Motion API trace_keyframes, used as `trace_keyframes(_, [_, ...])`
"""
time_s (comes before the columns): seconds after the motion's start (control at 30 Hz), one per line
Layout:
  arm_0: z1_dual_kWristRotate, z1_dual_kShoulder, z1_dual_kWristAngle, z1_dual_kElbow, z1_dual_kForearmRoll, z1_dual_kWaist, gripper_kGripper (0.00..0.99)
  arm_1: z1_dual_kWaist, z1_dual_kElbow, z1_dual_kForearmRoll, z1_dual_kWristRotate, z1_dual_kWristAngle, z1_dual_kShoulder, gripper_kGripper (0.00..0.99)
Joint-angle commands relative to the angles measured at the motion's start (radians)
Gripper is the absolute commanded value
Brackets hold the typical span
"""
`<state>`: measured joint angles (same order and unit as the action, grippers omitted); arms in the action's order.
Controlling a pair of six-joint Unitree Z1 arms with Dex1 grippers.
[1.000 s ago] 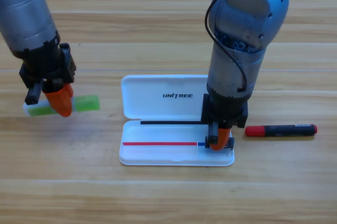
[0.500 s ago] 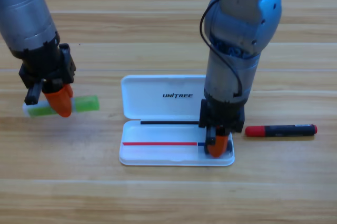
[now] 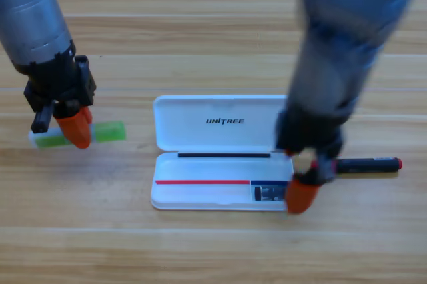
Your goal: Clean up eraser and pencils
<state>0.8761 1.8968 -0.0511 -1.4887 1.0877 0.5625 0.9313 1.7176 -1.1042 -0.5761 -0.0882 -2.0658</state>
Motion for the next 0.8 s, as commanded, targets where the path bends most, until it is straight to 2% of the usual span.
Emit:
trace_keyframes(0.03, [-0.011, 0.002, -0.016, -0.021, 0.011, 0.037, 0.000, -0.060, -0.130, 0.003, -0.045, -0.004, 0.268, 0.943])
trace_keyframes(0.2, [-0.015, 0.077, -0.061, -0.093, 0.014, 0.103, 0.000, -0.172, -0.219, 0.004, -0.157, 0.002, 0.280, 0.942])
trace_keyframes(0.3, [-0.029, 0.153, -0.087, -0.154, 0.021, 0.149, 0.000, -0.232, -0.240, 0.007, -0.231, 0.008, 0.200, 0.940])
trace_keyframes(0.4, [-0.042, 0.248, -0.122, -0.240, 0.051, 0.192, 0.000, -0.278, -0.245, 0.061, -0.277, 0.011, 0.113, 0.934])
trace_keyframes(0.57, [-0.049, 0.369, -0.165, -0.337, 0.074, 0.240, 0.000, -0.321, -0.222, 0.158, -0.327, 0.047, -0.014, 0.913])
trace_keyframes(0.8, [-0.052, 0.436, -0.176, -0.378, 0.093, 0.255, 0.000, -0.328, -0.165, 0.164, -0.361, 0.047, -0.131, 0.808])
